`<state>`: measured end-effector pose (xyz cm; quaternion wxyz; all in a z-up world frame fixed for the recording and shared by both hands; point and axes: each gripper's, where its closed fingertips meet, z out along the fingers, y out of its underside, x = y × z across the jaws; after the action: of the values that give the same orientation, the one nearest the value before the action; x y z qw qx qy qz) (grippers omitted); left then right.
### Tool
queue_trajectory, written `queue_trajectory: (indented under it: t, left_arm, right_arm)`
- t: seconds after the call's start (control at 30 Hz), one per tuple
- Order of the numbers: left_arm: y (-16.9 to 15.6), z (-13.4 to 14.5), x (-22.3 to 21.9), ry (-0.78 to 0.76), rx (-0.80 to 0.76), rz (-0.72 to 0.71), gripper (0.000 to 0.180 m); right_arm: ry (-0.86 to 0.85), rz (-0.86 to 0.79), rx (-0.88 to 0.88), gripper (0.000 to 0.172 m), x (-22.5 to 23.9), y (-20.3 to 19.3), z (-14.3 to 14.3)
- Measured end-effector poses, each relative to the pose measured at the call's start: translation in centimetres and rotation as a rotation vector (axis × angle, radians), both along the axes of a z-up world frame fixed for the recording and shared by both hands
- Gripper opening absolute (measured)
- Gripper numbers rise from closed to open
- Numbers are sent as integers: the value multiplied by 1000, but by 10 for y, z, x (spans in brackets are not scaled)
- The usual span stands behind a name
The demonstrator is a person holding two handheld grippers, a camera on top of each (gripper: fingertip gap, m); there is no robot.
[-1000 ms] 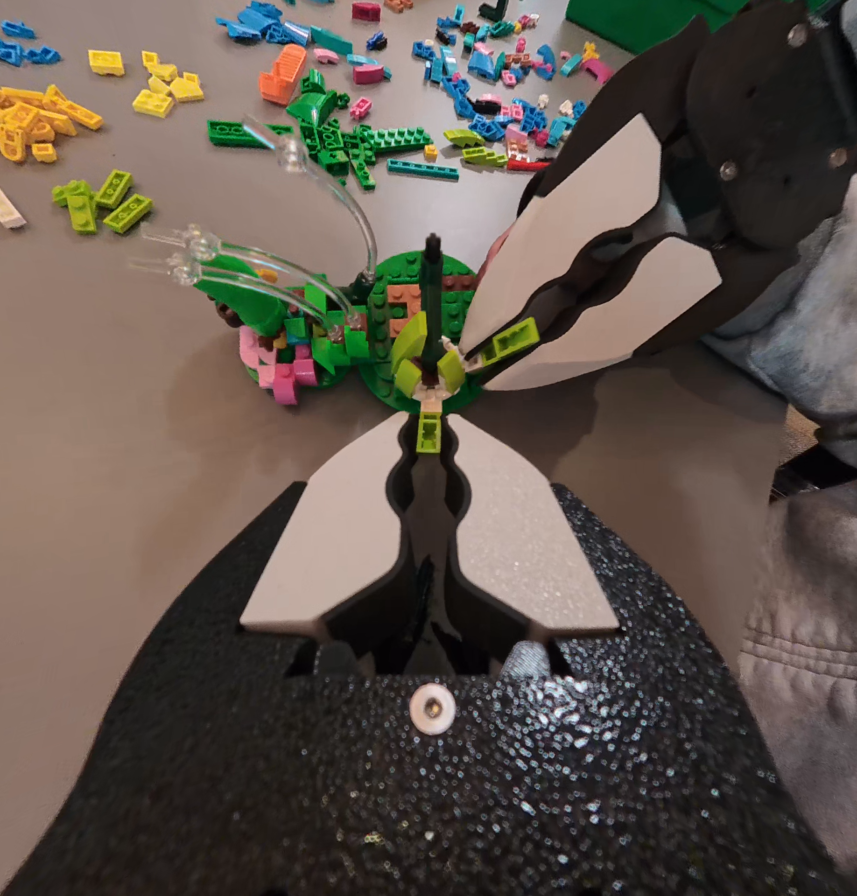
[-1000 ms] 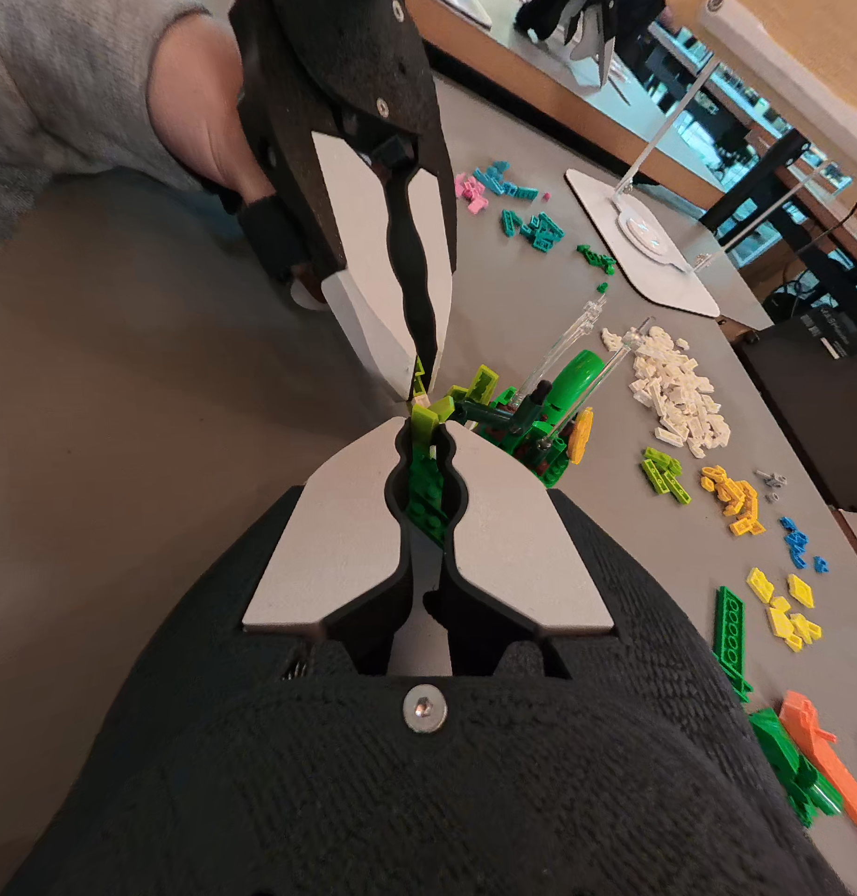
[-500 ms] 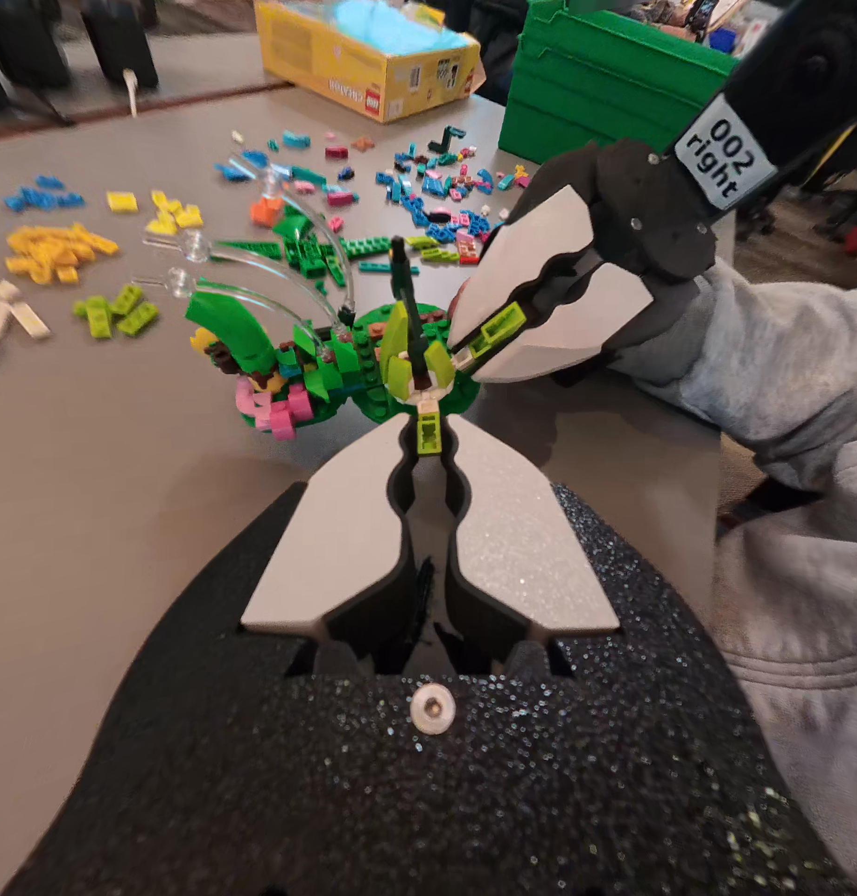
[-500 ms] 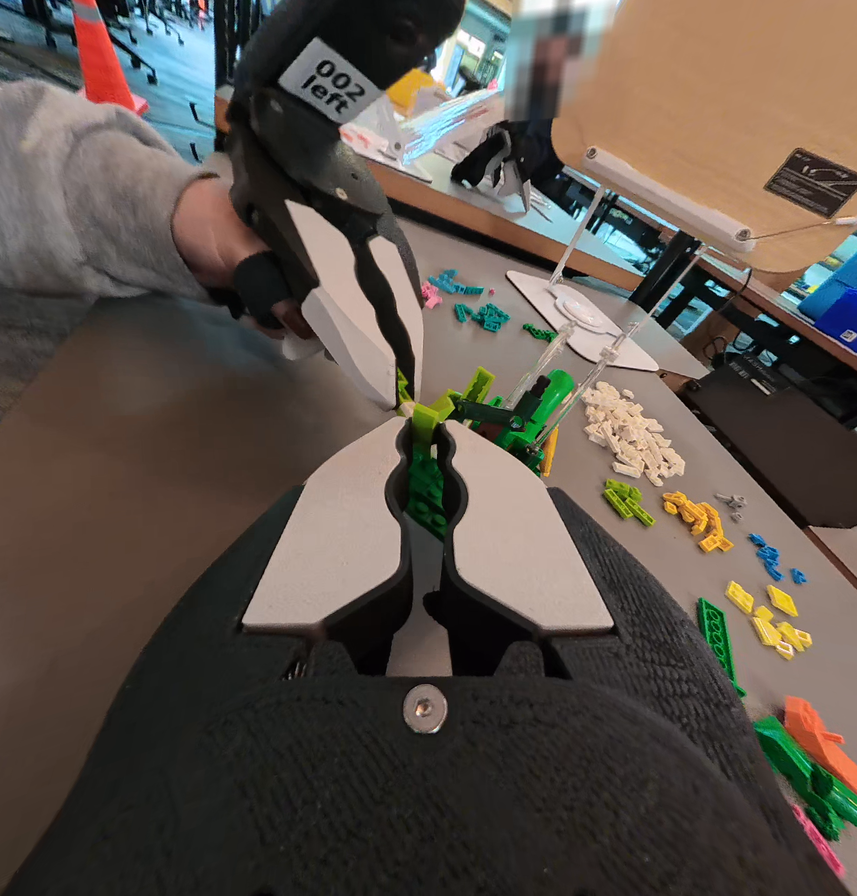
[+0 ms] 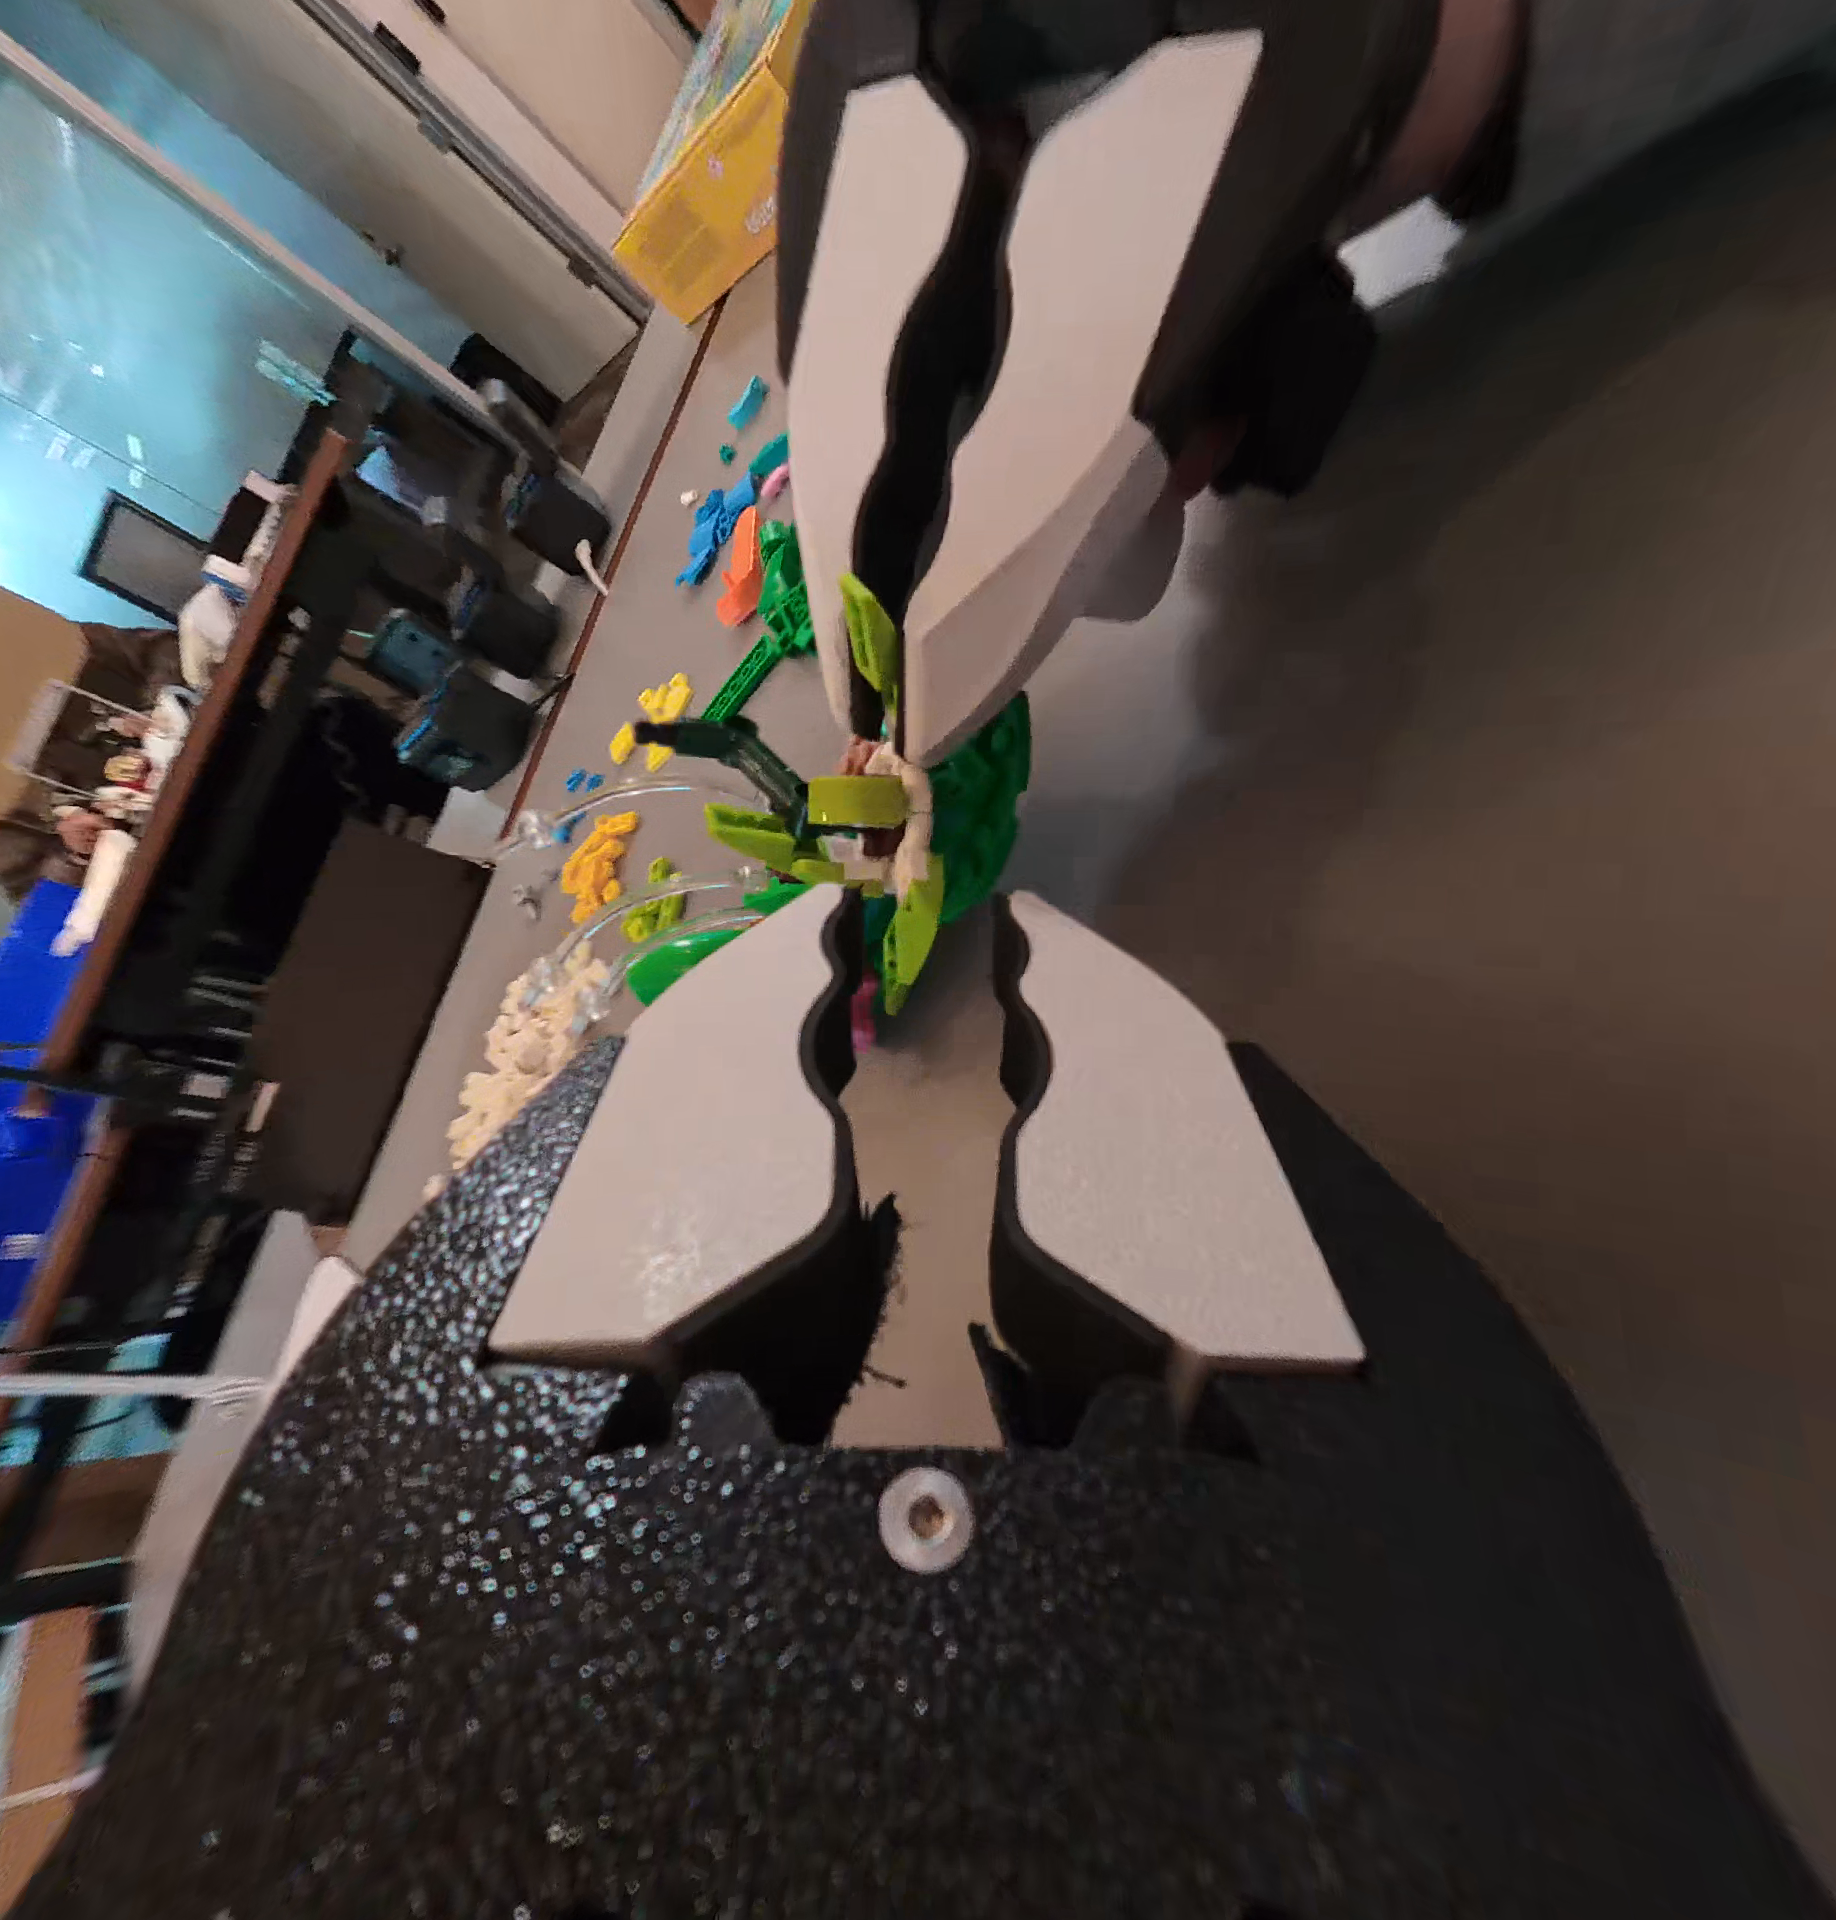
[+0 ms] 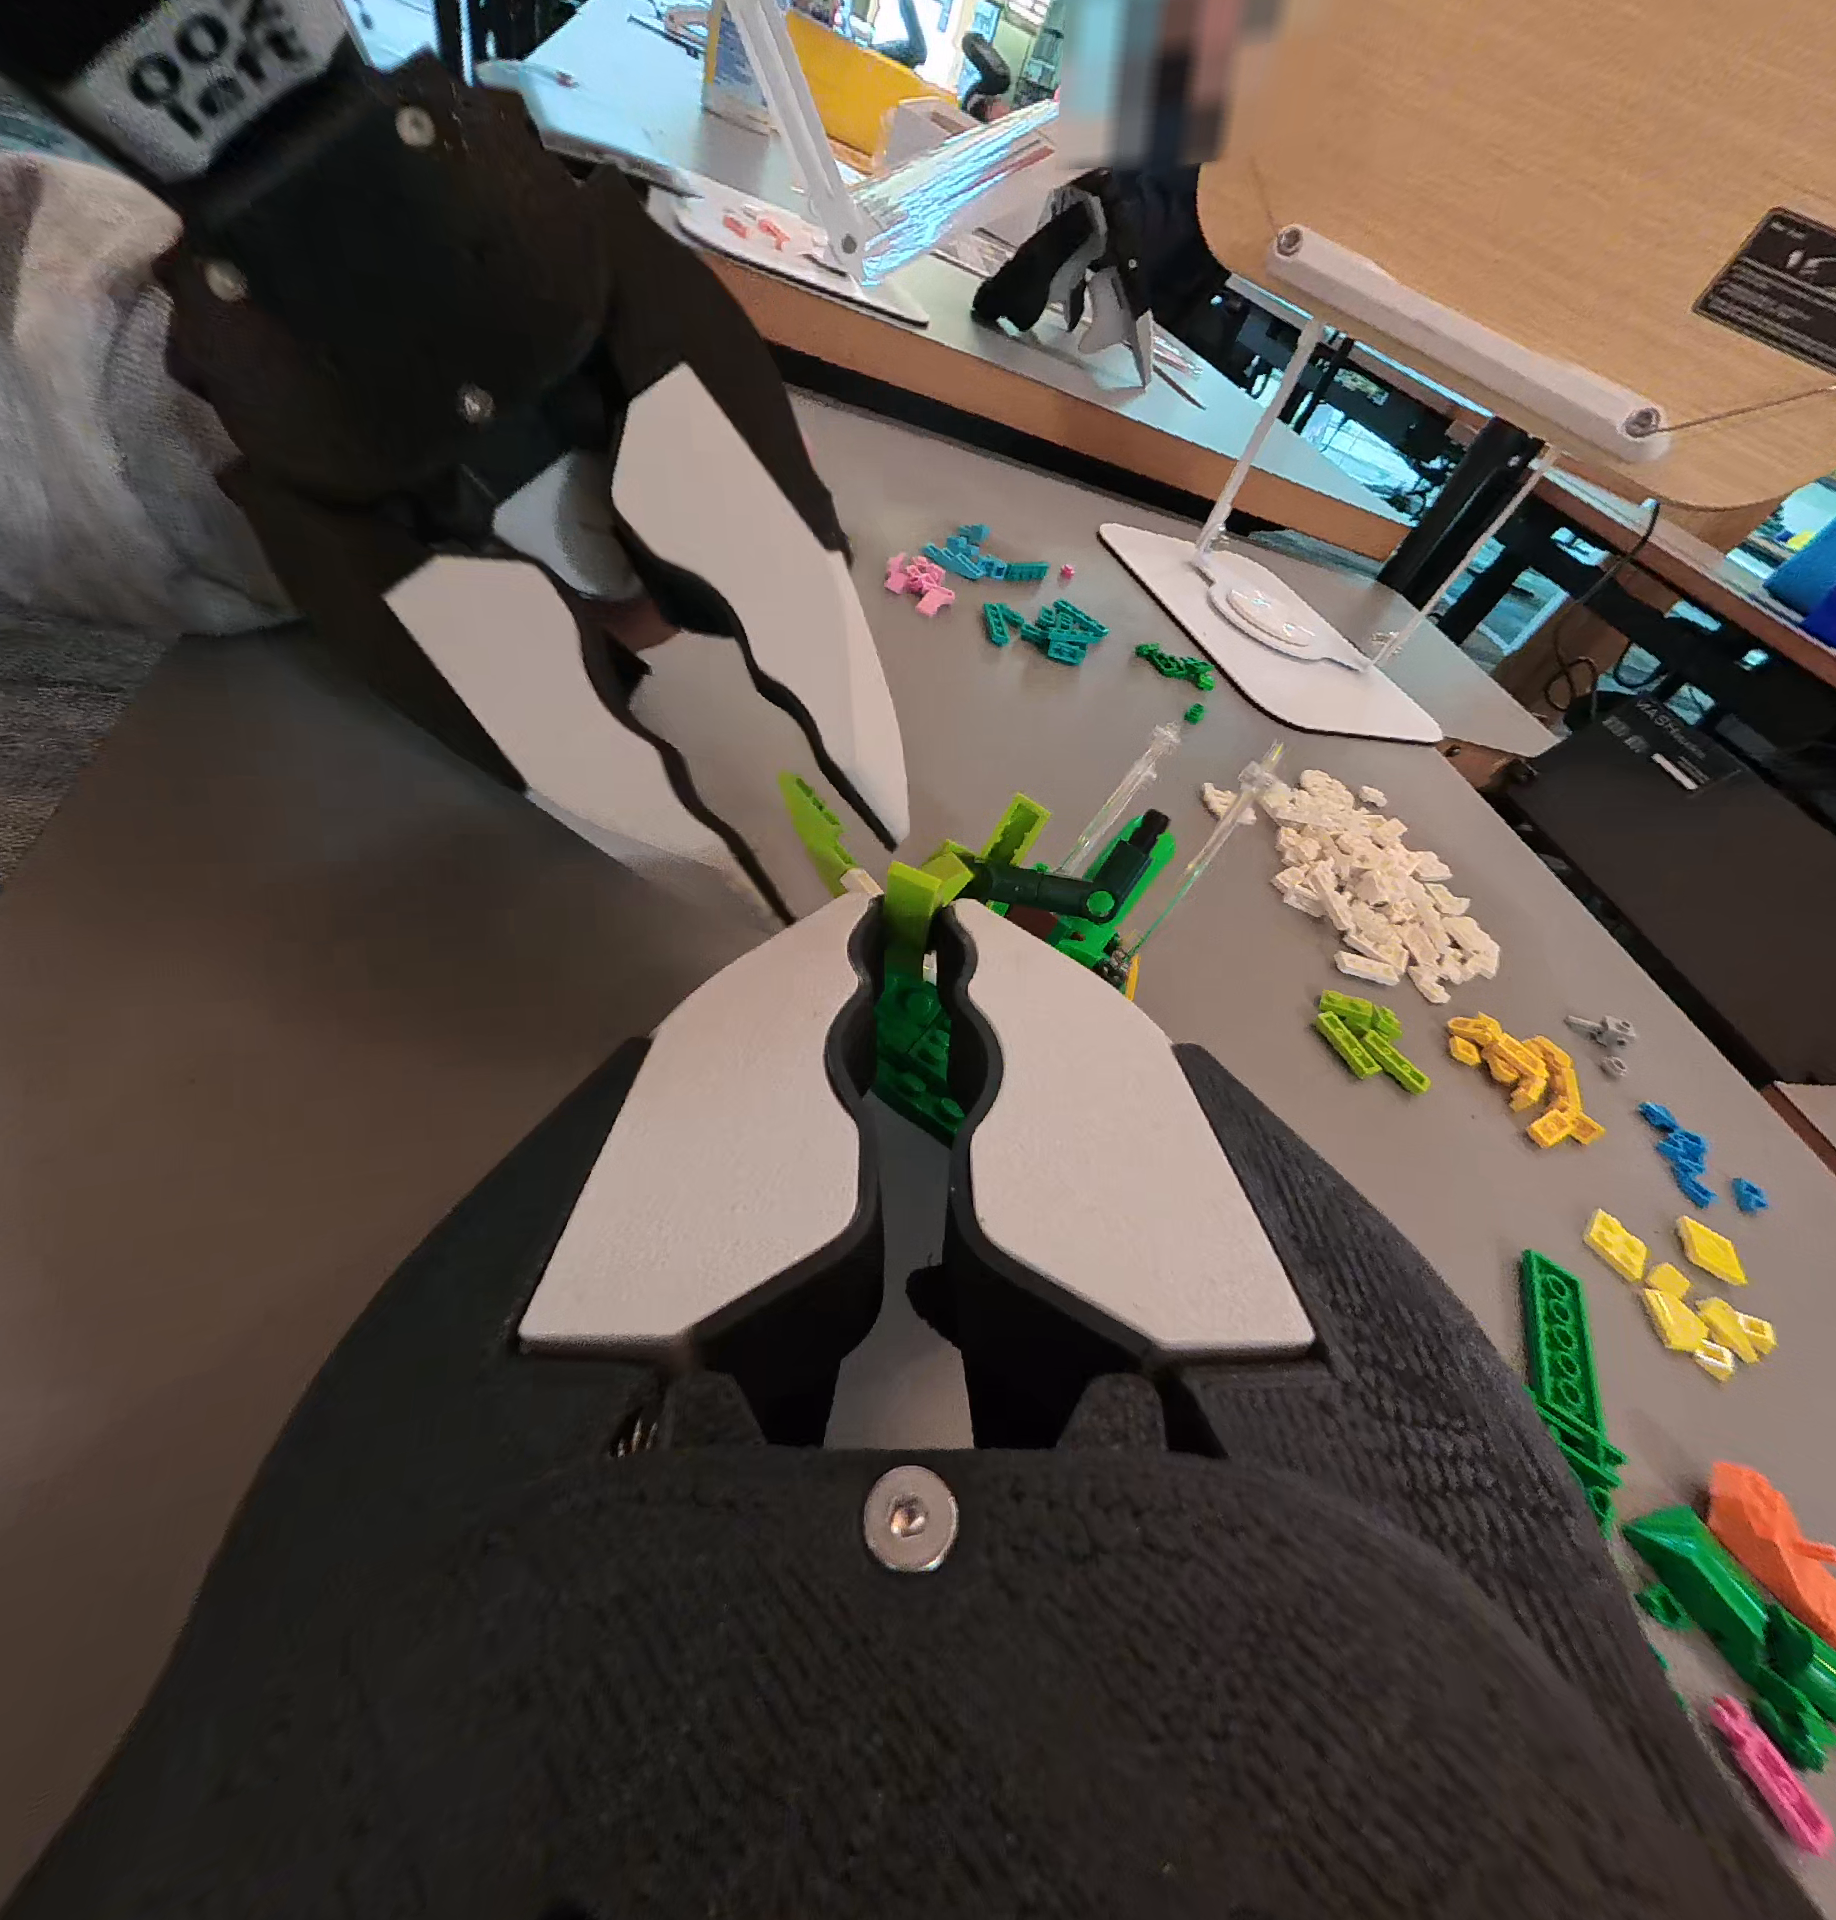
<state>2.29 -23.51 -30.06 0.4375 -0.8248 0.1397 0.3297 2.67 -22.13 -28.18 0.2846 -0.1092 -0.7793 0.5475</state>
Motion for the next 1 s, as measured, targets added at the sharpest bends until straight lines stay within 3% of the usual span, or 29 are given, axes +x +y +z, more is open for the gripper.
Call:
queue_trajectory:
  t: [0.03, 0.17, 0.37, 0.5, 0.6, 0.83, 0.97, 1.0]
  left_arm:
    - [1, -1, 0, 34, -7, 1, 19]
    - [2, -4, 1, 97, -47, -10, 8]
    - [0, -7, -9, -48, -11, 84, 8]
    - [-26, -20, -40, -26, -88, 256, 8]
    - [-27, -4, -39, -95, 7, 235, 8]
    - [-22, -17, -36, -18, -84, 206, 8]
    - [-21, -16, -36, -17, -76, 199, 8]
    - [-21, -15, -36, -23, -70, 199, 8]
  right_arm:
    - [-7, 11, 2, 9, 2, -1, -1]
    - [-23, 1, 25, 8, 1, -3, -4]
    - [35, -119, 73, 9, -9, 0, -5]
    - [122, -176, -38, 7, -9, 21, 19]
    - [111, -218, 33, 7, -12, 32, 4]
    - [-90, -278, 338, 8, -25, 43, -45]
    - [-78, -275, 380, 11, -24, 43, -45]
    - [-67, -271, 380, 24, -24, 41, -43]
